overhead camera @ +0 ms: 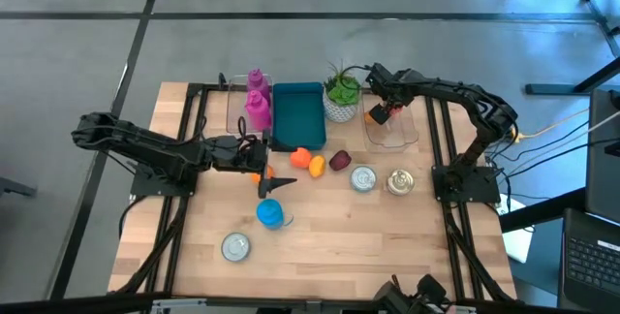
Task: Pick & Place Food Item
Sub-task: Put the left orange into the right transparent bin, then put the blue water bottle into the left transparent bin
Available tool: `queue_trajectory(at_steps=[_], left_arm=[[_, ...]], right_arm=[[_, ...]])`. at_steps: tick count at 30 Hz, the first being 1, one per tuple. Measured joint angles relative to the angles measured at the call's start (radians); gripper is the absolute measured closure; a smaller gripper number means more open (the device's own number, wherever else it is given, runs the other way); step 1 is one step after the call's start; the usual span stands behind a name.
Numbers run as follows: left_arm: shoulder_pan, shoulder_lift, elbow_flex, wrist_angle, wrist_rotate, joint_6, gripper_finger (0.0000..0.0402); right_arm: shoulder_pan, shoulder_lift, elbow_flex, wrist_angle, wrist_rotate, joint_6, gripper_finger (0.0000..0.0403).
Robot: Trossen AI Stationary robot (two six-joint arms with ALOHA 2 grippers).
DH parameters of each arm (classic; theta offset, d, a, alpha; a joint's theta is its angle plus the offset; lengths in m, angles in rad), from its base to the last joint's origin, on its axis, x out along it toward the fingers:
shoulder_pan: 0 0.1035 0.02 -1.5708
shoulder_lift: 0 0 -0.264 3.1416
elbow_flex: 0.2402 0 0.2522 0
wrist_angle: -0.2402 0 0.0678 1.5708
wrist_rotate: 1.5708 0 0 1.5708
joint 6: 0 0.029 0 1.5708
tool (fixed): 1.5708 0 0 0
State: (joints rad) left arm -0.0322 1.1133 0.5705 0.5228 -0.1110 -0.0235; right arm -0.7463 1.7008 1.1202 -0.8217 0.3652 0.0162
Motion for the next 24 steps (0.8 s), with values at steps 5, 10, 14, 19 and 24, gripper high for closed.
queue_trajectory(at_steps=[5, 10, 14, 19, 24], left_arm=[[0.0, 0.0, 0.0, 0.0, 0.0, 0.0, 0.0008], [0.0, 0.0, 0.0, 0.001, 0.0, 0.0, 0.0008], [0.0, 0.0, 0.0, 0.004, 0.0, 0.0, 0.0008], [0.0, 0.0, 0.0, 0.004, -0.001, 0.009, 0.0008], [0.0, 0.0, 0.0, 0.005, -0.001, 0.009, 0.0008]], right_arm=[[-0.01, 0.0, 0.0, -0.001, -0.009, -0.005, 0.0043], [-0.009, -0.004, 0.0, -0.001, -0.007, -0.041, 0.004], [-0.006, -0.051, -0.001, -0.008, 0.016, -0.051, 0.0044], [0.011, -0.186, -0.001, -0.015, 0.015, -0.052, 0.0046], [0.051, -0.383, -0.001, -0.011, 0.012, -0.049, 0.0046]])
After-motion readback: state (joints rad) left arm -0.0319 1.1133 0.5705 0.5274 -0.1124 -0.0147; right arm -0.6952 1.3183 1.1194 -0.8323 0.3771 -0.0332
